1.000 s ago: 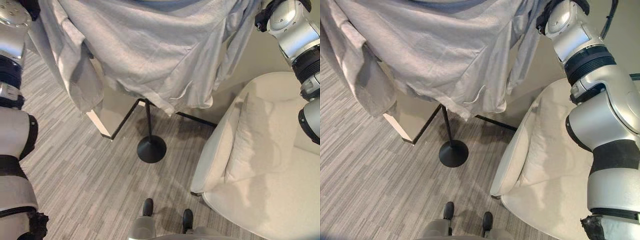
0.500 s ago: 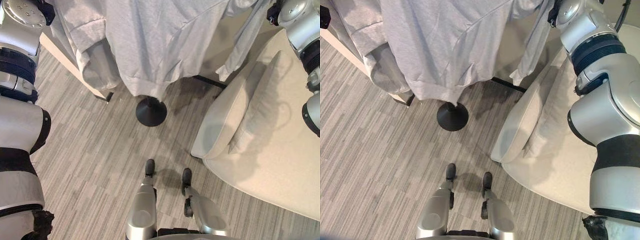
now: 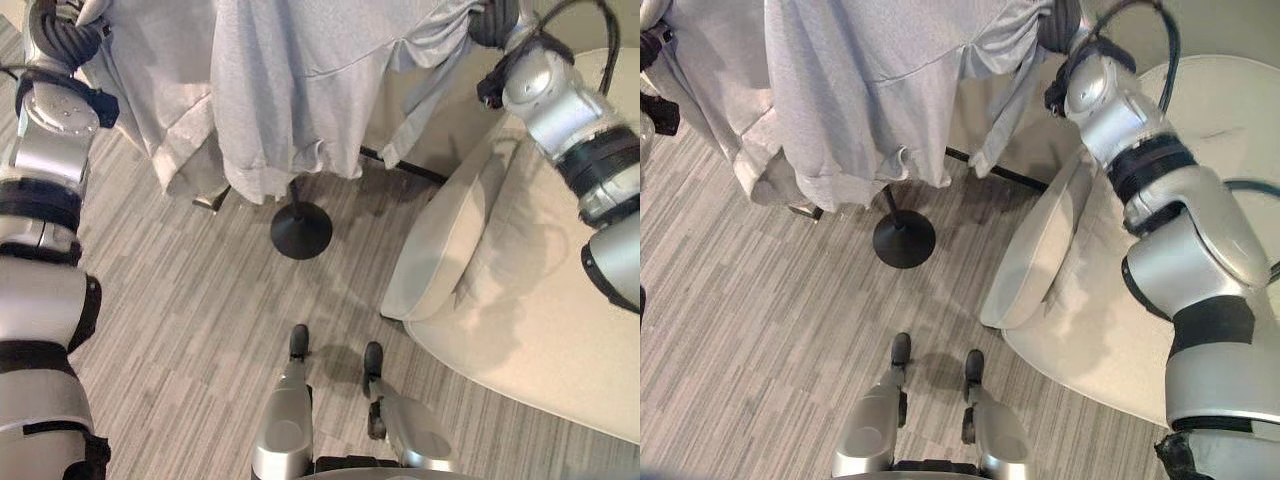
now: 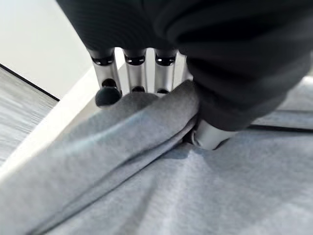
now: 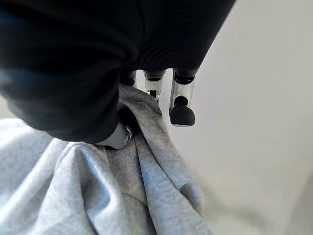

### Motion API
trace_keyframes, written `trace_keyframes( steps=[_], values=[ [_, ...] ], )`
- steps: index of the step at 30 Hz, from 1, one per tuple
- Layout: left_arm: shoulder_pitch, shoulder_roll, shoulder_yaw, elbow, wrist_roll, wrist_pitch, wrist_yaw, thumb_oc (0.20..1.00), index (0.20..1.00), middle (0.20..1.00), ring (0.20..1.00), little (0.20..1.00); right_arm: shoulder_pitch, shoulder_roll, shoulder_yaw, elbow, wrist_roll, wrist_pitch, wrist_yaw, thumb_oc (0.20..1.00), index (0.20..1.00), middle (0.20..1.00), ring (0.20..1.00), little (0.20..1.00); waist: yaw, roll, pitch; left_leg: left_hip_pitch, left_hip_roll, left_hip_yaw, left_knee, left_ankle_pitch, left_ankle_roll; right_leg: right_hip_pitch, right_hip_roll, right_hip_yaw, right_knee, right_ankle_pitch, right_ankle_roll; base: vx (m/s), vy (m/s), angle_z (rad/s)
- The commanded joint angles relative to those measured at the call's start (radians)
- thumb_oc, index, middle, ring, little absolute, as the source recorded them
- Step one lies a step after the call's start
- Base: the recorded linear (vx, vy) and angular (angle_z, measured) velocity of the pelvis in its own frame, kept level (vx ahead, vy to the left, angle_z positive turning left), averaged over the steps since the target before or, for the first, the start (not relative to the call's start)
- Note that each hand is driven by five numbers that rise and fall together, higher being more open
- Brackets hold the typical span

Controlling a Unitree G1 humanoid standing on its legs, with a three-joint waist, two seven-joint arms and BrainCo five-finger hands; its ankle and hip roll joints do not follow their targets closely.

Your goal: Hang the clothes on the sofa on the clothes rack.

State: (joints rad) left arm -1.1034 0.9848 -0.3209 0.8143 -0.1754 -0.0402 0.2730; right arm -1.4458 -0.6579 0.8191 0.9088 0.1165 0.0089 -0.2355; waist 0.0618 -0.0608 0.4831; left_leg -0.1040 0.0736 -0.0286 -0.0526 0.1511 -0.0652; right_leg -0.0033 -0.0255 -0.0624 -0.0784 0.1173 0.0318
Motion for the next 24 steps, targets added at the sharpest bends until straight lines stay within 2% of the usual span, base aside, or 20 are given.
trace_keyframes(
  steps=[1, 5, 6, 7, 8, 12, 15, 17, 24],
  values=[
    [-0.017, 0.064, 0.010, 0.019, 0.037, -0.016, -0.001, 0.200, 0.200, 0.200, 0.200, 0.200, -0.046, -0.096, 0.058, 0.053, -0.023, -0.011, 0.022, 0.200, 0.200, 0.200, 0.200, 0.200, 0.028, 0.042, -0.020, 0.113, 0.035, 0.005, -0.035, -0.152, 0.002, -0.056, -0.071, 0.024, -0.009, 0.006, 0.023, 0.03, 0.006, 0.01],
    [0.062, 0.047, 0.054, -0.024, 0.034, -0.020, -0.014, 0.213, 0.213, 0.213, 0.213, 0.213, 0.029, -0.087, 0.014, 0.022, -0.017, -0.016, 0.038, 0.200, 0.200, 0.200, 0.200, 0.200, 0.027, 0.051, -0.030, 0.116, 0.036, 0.006, -0.035, -0.151, 0.001, -0.054, -0.071, 0.021, -0.009, 0.006, 0.024, 0.01, 0.002, 0.00],
    [0.097, 0.028, 0.091, -0.049, 0.019, -0.022, -0.015, 1.000, 1.000, 1.000, 1.000, 1.000, 0.060, -0.082, -0.013, 0.006, -0.008, -0.019, 0.038, 0.200, 0.200, 0.200, 0.200, 0.200, 0.026, 0.052, -0.033, 0.118, 0.038, 0.005, -0.035, -0.151, 0.000, -0.052, -0.071, 0.022, -0.009, 0.005, 0.023, 0.00, 0.000, 0.00],
    [0.106, 0.021, 0.102, -0.060, 0.015, -0.023, -0.013, 1.000, 1.000, 1.000, 1.000, 1.000, 0.071, -0.080, -0.026, -0.001, -0.002, -0.021, 0.038, 0.511, 0.511, 0.511, 0.511, 0.511, 0.025, 0.054, -0.034, 0.118, 0.038, 0.004, -0.035, -0.151, 0.000, -0.051, -0.071, 0.021, -0.009, 0.005, 0.024, 0.00, 0.000, 0.00],
    [0.125, 0.010, 0.124, -0.080, 0.013, -0.024, -0.015, 1.000, 1.000, 1.000, 1.000, 1.000, 0.093, -0.076, -0.051, -0.014, 0.005, -0.023, 0.036, 1.000, 1.000, 1.000, 1.000, 1.000, 0.024, 0.056, -0.035, 0.118, 0.039, 0.003, -0.035, -0.150, -0.001, -0.050, -0.071, 0.022, -0.009, 0.005, 0.024, 0.00, 0.000, 0.00],
    [0.179, 0.002, 0.172, -0.148, 0.004, -0.027, -0.017, 1.000, 1.000, 1.000, 1.000, 1.000, 0.161, -0.083, -0.108, -0.062, 0.014, -0.029, 0.039, 1.000, 1.000, 1.000, 1.000, 1.000, 0.023, 0.059, -0.049, 0.128, 0.040, 0.005, -0.035, -0.153, -0.003, -0.043, -0.070, 0.022, -0.009, 0.003, 0.025, 0.00, 0.000, 0.00],
    [0.324, -0.023, 0.290, -0.268, -0.009, -0.031, -0.023, 1.000, 1.000, 1.000, 1.000, 1.000, 0.298, -0.106, -0.217, -0.139, 0.032, -0.033, 0.042, 1.000, 1.000, 1.000, 1.000, 1.000, 0.020, 0.065, -0.089, 0.141, 0.042, 0.011, -0.035, -0.158, -0.003, -0.035, -0.070, 0.021, -0.009, -0.001, 0.024, 0.05, 0.003, -0.03],
    [0.459, -0.066, 0.410, -0.359, -0.022, -0.032, -0.019, 1.000, 1.000, 1.000, 1.000, 1.000, 0.422, -0.115, -0.321, -0.223, 0.041, -0.038, 0.037, 1.000, 1.000, 1.000, 1.000, 1.000, 0.013, 0.068, -0.131, 0.153, 0.041, 0.018, -0.035, -0.163, -0.003, -0.026, -0.070, 0.020, -0.009, -0.005, 0.024, 0.08, 0.016, -0.05],
    [0.685, -0.183, 0.600, -0.523, -0.027, -0.033, -0.013, 1.000, 1.000, 1.000, 1.000, 1.000, 0.618, -0.134, -0.485, -0.399, 0.018, -0.050, 0.021, 1.000, 1.000, 1.000, 1.000, 1.000, -0.004, 0.075, -0.212, 0.171, 0.042, 0.030, -0.035, -0.172, 0.001, -0.013, -0.069, 0.017, -0.009, -0.015, 0.023, 0.04, 0.006, -0.01]
  ],
)
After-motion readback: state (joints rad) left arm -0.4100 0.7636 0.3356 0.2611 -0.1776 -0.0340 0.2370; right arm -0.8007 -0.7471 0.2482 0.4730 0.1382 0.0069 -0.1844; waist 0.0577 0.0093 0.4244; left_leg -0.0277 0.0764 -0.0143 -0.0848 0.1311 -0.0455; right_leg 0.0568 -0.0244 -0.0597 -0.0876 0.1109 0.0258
